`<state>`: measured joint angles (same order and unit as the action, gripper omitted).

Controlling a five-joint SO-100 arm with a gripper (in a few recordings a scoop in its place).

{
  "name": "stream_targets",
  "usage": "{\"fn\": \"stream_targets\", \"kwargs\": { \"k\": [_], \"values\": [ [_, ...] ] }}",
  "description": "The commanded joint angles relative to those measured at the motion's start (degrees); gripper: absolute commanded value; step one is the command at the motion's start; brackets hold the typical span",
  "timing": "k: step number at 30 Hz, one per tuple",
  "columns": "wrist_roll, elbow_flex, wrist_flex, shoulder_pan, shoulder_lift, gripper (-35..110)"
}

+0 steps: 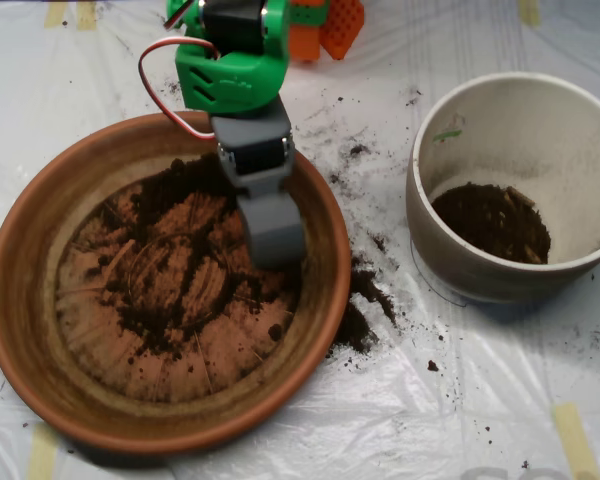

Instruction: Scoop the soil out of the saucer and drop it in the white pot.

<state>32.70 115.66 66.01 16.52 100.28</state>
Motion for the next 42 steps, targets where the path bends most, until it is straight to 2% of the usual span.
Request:
{"fn": "stream_targets", "kwargs": {
  "k": [1,10,25,42],
  "values": [
    [8.26,0.18,1.41,0.35,4.31,33],
    [20.04,-1.41,3.87,1.93,-0.97,31],
    [22.85,-2.37,-7.21,6.06,-9.84,24],
    [34.54,0.09,-6.50,9.58,-11.34,24]
  ]
}}
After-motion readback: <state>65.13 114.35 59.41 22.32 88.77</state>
